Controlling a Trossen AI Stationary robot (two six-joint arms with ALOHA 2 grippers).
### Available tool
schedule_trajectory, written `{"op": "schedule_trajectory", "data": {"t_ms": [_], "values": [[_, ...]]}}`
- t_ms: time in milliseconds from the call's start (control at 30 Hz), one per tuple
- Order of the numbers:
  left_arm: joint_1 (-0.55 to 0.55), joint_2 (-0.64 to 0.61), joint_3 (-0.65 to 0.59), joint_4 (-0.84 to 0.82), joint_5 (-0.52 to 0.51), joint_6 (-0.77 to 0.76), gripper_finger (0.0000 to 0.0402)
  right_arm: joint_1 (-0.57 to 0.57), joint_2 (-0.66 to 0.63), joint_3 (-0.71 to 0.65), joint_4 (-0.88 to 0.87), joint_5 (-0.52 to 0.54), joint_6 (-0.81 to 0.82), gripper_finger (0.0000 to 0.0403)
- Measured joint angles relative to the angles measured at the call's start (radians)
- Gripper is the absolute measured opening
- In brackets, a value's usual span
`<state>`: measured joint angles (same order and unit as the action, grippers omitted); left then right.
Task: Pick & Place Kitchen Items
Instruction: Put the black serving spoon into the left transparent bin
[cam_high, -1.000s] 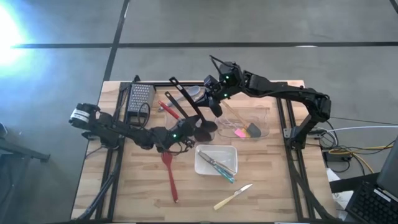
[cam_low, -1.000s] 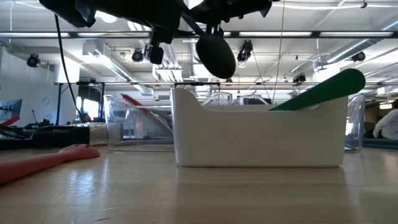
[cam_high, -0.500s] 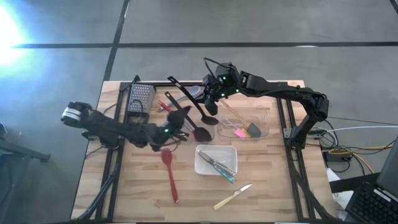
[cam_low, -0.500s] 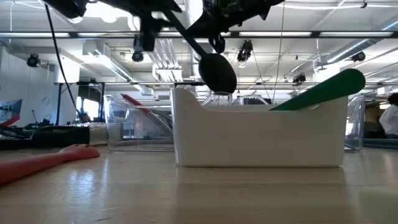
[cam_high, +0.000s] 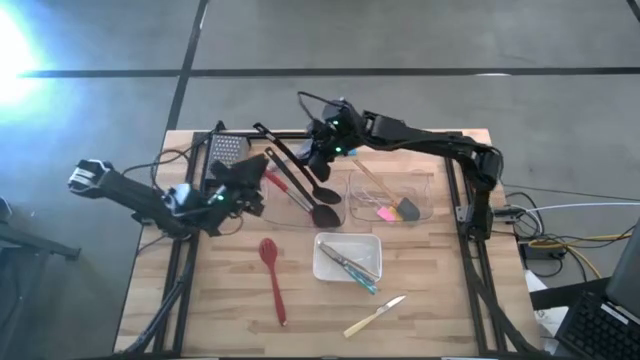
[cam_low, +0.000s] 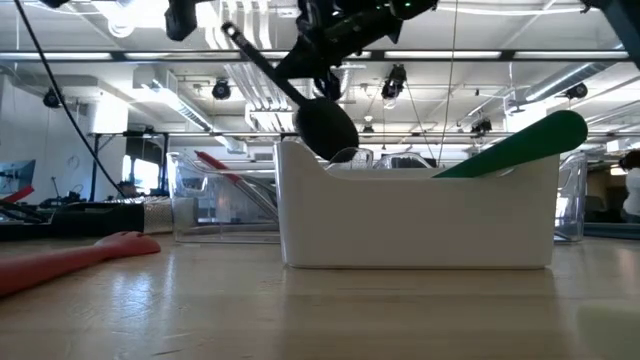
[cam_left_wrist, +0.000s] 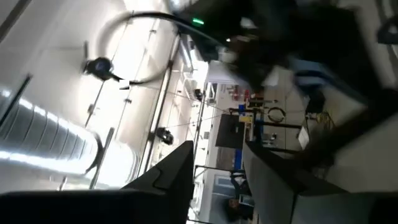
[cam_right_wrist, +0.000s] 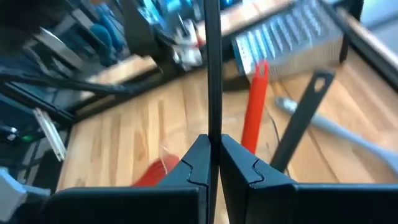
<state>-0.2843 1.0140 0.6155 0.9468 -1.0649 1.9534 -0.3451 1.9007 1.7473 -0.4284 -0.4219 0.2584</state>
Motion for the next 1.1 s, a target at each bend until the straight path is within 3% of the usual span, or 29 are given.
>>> {"op": "schedule_trajectory", "data": {"t_ms": [133, 567, 1100], "values": [[0.0, -0.069, 0.0, 0.002, 0.0, -0.007, 0.0145, 0.003, 0.118, 0.141, -0.15, 0.046, 0.016, 0.0011], [-0.001, -0.202, 0.0, 0.003, 0.0, -0.017, 0.0142, 0.026, 0.396, 0.436, -0.322, 0.048, 0.09, 0.0011], [-0.001, -0.215, 0.001, 0.001, 0.01, -0.018, 0.0137, 0.023, 0.489, 0.463, -0.4, 0.044, 0.137, 0.0019]]}}
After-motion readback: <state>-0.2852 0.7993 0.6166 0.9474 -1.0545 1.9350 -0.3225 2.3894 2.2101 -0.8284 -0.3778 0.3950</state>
